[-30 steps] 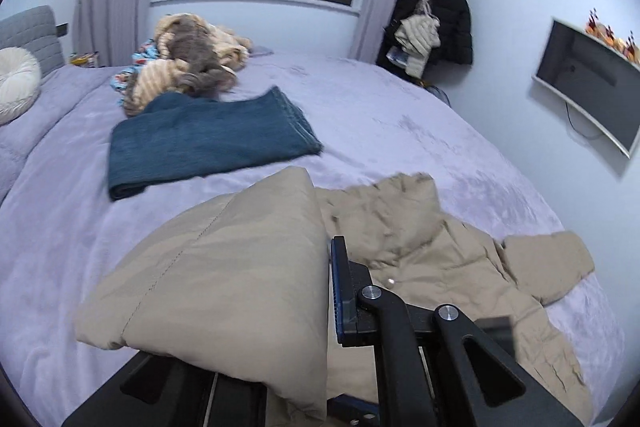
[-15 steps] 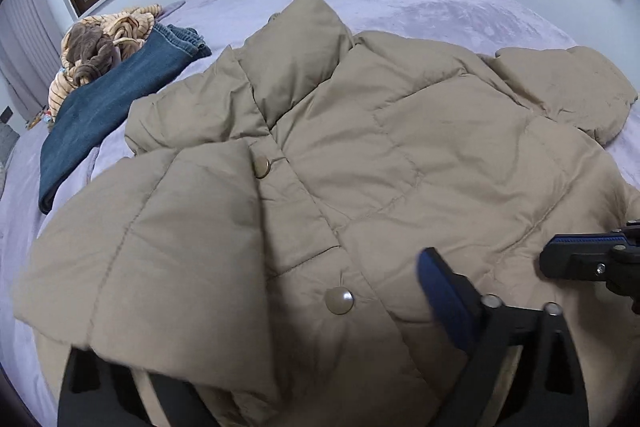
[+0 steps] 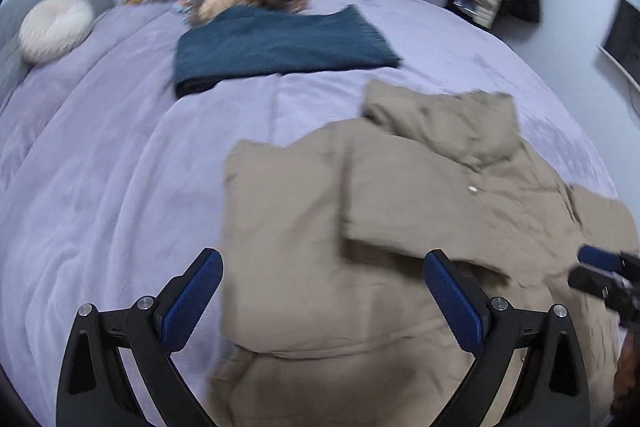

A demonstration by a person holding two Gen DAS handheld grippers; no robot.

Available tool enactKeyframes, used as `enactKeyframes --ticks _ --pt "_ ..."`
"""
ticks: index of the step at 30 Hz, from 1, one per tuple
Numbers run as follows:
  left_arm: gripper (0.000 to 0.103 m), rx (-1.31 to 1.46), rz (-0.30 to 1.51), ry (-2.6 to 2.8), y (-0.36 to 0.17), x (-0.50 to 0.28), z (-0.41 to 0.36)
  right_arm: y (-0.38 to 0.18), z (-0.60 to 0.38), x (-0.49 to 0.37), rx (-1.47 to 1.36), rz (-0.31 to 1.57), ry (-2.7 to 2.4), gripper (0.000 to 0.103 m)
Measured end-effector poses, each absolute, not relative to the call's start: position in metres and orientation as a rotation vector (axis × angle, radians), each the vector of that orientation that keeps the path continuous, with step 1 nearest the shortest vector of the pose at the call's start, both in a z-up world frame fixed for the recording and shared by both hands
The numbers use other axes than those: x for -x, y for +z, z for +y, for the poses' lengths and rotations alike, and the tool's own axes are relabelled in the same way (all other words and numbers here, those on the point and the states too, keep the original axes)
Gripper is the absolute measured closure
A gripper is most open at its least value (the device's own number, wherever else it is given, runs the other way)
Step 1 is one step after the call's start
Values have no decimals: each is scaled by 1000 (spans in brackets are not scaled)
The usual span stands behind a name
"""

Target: Fold large clothes

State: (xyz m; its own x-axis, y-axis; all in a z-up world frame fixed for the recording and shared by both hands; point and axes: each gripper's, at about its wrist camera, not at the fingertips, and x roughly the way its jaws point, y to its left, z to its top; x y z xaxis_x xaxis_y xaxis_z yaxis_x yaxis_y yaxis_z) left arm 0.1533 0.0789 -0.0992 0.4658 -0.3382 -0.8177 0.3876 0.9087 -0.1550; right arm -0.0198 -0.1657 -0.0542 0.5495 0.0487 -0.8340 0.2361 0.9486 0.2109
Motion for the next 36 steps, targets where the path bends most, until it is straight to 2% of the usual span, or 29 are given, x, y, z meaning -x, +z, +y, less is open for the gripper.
enactKeyframes --ticks 2,3,5,6,9,12,15,18,19,20,21,22,25,27,28,31,36 --pt "3 86 1073 -414 -118 -182 108 -52 -129 2 -166 989 -83 22" --pt "18 137 1109 -407 -129 -192 117 -52 -114 -5 -93 994 -83 22" --pt "41 157 1161 -378 -150 -205 123 -62 -80 -27 77 1008 -97 22" --pt "47 137 1177 -362 -161 -208 122 -68 -65 -40 153 1009 -110 22" --pt "50 78 1167 -321 -175 -204 119 -85 -49 -73 256 1013 -135 23" --pt "50 57 1147 -314 -179 -200 117 -83 -71 -89 214 977 -233 23" --pt "50 15 1136 -314 -178 -201 113 -72 -120 -76 19 931 -366 22" --pt "50 -11 1125 -317 -180 -202 110 -76 -180 -49 -319 915 -364 22" --pt "50 -25 1121 -316 -180 -202 108 -84 -196 -40 -438 918 -346 27" --pt "50 -38 1118 -320 -180 -201 105 -94 -209 -33 -551 921 -311 59" --pt "50 -59 1114 -314 -181 -200 102 -110 -222 -26 -703 937 -255 84" --pt "50 -74 1112 -314 -181 -200 101 -124 -230 -20 -794 955 -276 97" --pt "50 -102 1110 -304 -178 -199 101 -153 -249 1 -989 952 -309 97" --pt "50 -118 1091 -275 -168 -199 106 -149 -252 15 -1012 945 -340 92" --pt "50 -114 1072 -271 -160 -198 111 -143 -253 21 -994 951 -359 86" --pt "50 -74 1019 -278 -135 -195 127 -118 -256 43 -898 944 -445 78" --pt "50 -50 1001 -409 -112 -190 120 -72 -262 49 -683 843 -460 78"
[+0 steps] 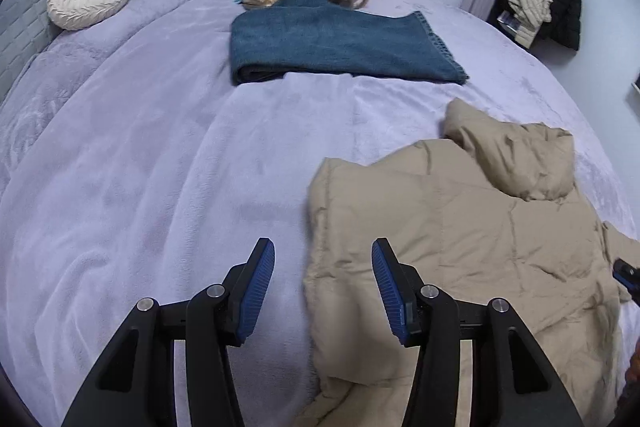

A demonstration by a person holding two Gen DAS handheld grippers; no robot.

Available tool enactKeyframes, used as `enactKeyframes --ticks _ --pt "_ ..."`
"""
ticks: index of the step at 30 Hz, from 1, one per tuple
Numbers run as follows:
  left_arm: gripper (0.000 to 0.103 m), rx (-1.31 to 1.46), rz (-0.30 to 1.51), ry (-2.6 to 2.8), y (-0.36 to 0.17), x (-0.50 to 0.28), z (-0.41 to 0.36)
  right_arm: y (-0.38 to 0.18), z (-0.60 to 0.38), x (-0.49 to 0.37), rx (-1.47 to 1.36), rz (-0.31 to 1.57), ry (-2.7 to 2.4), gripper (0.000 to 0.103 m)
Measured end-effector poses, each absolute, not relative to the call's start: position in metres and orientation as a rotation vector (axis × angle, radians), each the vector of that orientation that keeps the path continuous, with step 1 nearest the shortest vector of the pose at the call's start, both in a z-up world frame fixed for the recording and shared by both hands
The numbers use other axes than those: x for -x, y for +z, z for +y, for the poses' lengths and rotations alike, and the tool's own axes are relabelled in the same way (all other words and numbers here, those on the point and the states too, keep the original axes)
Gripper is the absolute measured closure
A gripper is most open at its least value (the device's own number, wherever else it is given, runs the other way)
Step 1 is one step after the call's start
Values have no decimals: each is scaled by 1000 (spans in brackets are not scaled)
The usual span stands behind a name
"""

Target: Fold large clothes

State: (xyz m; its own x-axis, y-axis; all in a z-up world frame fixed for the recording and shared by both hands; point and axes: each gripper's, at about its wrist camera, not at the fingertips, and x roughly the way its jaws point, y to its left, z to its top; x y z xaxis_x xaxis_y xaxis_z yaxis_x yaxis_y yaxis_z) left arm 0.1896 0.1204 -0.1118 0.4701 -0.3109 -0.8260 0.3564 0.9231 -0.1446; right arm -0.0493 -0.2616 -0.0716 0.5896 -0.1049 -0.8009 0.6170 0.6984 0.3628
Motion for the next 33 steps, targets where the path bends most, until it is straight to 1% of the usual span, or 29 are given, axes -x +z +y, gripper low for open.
enactKeyframes --ticks 3,6,7,8,11,16,18,19,22,26,27,29,31,32,33 --pt "50 -147 1040 -447 -130 -179 93 -77 -260 20 -646 892 -346 78" --pt "50 -188 1104 -403 -165 -175 79 -106 -254 -4 -594 994 -314 79" --pt "50 -197 1101 -393 -172 -174 78 -118 -251 -6 -588 1022 -313 81" --pt "50 -198 1092 -383 -177 -174 77 -128 -250 -5 -578 1040 -312 87" --pt "50 -191 1082 -356 -180 -179 75 -138 -252 -5 -550 1041 -307 94" --pt "50 -202 1085 -336 -178 -180 75 -128 -264 22 -571 1045 -346 93" --pt "50 -211 1091 -316 -174 -179 74 -125 -276 40 -621 1043 -364 93" --pt "50 -217 1093 -304 -169 -178 73 -122 -283 50 -652 1036 -370 90" --pt "49 -226 1084 -295 -153 -168 68 -111 -297 78 -709 1010 -378 88" --pt "49 -228 1071 -344 -127 -142 44 -105 -311 112 -790 982 -381 81" --pt "49 -225 1074 -365 -121 -133 33 -104 -315 119 -813 974 -381 78" --pt "49 -221 1087 -411 -113 -116 11 -102 -322 132 -853 959 -387 68" --pt "49 -220 1107 -468 -109 -99 -16 -100 -332 146 -879 949 -399 63" --pt "43 -224 1118 -499 -109 -89 -32 -99 -336 152 -888 945 -408 61" --pt "27 -228 1125 -514 -108 -81 -46 -98 -342 160 -897 941 -417 60"
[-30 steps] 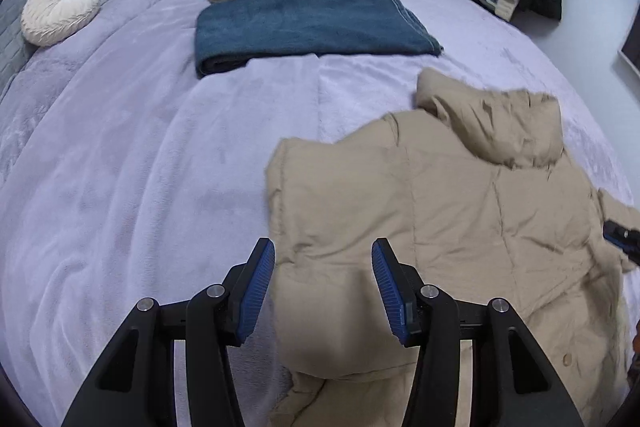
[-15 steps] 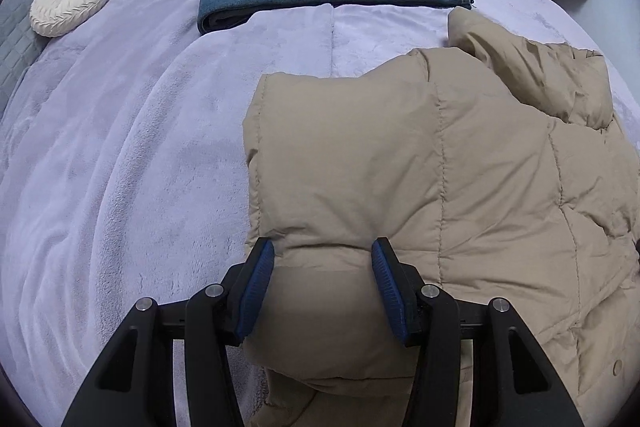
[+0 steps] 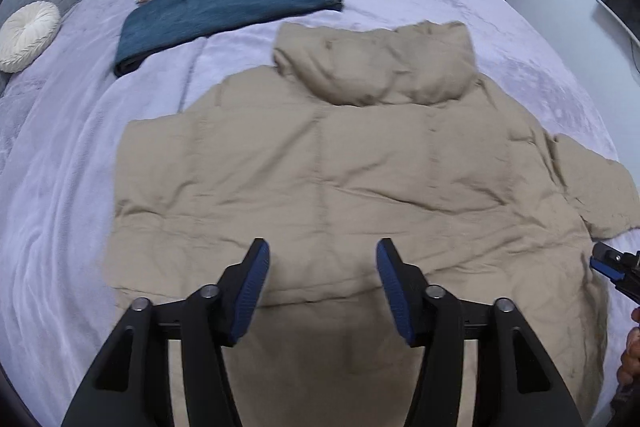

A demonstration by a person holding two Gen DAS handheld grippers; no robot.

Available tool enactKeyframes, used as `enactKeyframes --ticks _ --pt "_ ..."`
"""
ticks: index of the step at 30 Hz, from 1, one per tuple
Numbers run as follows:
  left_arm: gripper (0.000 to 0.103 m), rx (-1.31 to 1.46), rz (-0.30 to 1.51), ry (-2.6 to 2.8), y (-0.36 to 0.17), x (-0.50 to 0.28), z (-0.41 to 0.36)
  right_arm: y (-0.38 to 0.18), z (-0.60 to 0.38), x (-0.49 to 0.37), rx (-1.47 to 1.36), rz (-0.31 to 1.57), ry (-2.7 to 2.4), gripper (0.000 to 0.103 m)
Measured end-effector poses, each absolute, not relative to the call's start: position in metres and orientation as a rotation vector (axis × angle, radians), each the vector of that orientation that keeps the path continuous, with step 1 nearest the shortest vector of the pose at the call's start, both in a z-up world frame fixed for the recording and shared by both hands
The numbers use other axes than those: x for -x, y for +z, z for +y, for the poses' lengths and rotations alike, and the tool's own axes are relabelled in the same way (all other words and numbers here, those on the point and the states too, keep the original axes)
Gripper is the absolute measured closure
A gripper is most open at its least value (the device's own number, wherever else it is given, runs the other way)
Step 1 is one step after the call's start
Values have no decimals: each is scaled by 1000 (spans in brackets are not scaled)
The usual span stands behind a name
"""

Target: Fold large clothes

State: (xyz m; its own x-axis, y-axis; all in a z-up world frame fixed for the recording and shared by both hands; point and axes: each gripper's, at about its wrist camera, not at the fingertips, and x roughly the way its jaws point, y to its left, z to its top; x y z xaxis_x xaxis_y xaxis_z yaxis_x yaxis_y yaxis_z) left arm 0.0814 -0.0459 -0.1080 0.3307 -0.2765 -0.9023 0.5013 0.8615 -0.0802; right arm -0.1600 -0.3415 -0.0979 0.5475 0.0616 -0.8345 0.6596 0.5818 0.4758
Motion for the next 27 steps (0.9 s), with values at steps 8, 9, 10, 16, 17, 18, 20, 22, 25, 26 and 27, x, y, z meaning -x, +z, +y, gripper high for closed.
enactKeyframes --ticks 8,9,10,16,17,18,20,22,25,26,27 --pt "23 -272 1164 -639 -108 -31 -137 -93 -399 220 -972 899 -509 38" --pt "23 -274 1172 -643 -109 -28 -145 -94 -408 227 -982 893 -525 36" --pt "18 -275 1174 -646 -109 -25 -151 -94 -418 235 -993 883 -541 33" --pt "0 -307 1143 -629 -106 -9 -185 -97 -470 270 -1068 815 -617 23" --pt "0 -314 1147 -633 -107 -8 -191 -98 -479 275 -1084 803 -632 23" --pt "0 -319 1159 -641 -109 -7 -197 -99 -488 279 -1103 785 -646 22" --pt "0 -310 1179 -645 -111 -6 -204 -102 -503 287 -1141 741 -665 21" --pt "0 -312 1179 -642 -113 -7 -211 -105 -519 294 -1186 676 -669 7" --pt "0 -307 1231 -667 -121 -10 -221 -109 -540 297 -1256 575 -667 0" --pt "0 -302 1238 -664 -122 -10 -222 -110 -546 297 -1277 547 -661 0" --pt "0 -300 1236 -662 -122 -10 -223 -111 -551 297 -1290 526 -659 0"
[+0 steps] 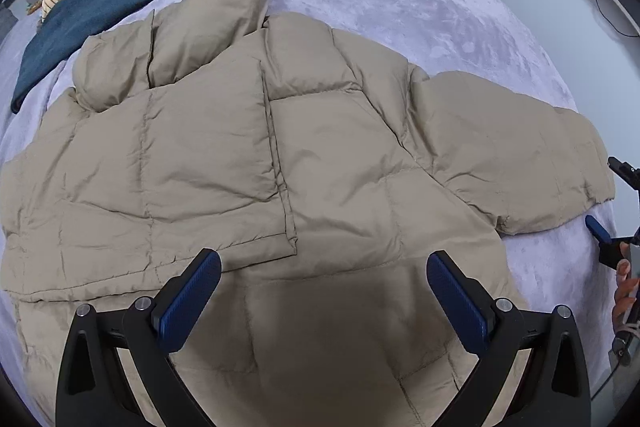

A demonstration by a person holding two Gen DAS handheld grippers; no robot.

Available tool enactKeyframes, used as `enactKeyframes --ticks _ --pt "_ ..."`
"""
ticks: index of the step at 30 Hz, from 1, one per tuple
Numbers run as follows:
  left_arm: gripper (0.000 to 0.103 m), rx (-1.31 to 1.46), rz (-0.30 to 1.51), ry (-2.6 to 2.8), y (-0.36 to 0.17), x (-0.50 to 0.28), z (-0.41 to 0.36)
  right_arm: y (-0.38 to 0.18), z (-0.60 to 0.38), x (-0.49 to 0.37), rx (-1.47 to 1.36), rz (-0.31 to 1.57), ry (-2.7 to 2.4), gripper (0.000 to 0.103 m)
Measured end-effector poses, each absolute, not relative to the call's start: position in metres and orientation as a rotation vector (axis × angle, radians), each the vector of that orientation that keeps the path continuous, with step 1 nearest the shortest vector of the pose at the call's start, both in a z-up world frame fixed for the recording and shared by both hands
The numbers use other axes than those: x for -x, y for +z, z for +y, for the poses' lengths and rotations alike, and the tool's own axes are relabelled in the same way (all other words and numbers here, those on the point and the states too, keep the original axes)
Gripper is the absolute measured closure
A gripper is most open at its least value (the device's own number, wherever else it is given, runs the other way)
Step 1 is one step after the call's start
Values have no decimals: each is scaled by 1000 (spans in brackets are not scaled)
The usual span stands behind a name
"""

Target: Fold large clothes

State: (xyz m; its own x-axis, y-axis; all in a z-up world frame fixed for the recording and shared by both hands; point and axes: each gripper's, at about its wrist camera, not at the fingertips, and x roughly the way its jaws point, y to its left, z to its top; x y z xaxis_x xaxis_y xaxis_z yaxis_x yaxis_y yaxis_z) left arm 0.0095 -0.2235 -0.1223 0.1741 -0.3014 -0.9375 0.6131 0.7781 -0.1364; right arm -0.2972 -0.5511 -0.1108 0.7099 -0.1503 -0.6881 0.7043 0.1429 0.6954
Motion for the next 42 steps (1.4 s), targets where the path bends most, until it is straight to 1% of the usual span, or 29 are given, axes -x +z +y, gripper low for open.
enactKeyframes --ticks 12,13,14,15,16,17,20,25,29,33,37,40,42 --pt "0 -273 1191 -640 -107 -23 -225 -127 -604 282 -1568 301 -571 1" --pt "0 -270 1188 -635 -106 -25 -223 -129 -605 280 -1598 284 -566 8" --pt "0 -263 1186 -633 -104 -27 -220 -131 -605 279 -1626 275 -556 32" --pt "0 -258 1182 -629 -104 -30 -218 -134 -606 274 -1656 278 -540 50" --pt "0 -256 1178 -621 -103 -32 -214 -138 -606 268 -1684 288 -519 87" --pt "0 -252 1176 -613 -102 -35 -210 -139 -607 265 -1686 290 -505 98" --pt "0 -232 1167 -584 -100 -45 -195 -115 -602 248 -1569 322 -521 98" --pt "0 -209 1147 -556 -98 -59 -168 -55 -577 195 -1316 403 -450 98" --pt "0 -174 1148 -533 -99 -73 -136 -8 -530 133 -1062 496 -364 98" --pt "0 -134 1146 -488 -101 -87 -101 24 -451 61 -777 590 -263 98" --pt "0 -114 1142 -437 -104 -101 -62 24 -357 5 -524 692 -157 98" --pt "0 -102 1148 -408 -111 -112 -36 1 -291 -29 -383 786 -88 98" --pt "0 -96 1160 -391 -118 -118 -22 -27 -259 -36 -328 850 -69 98"
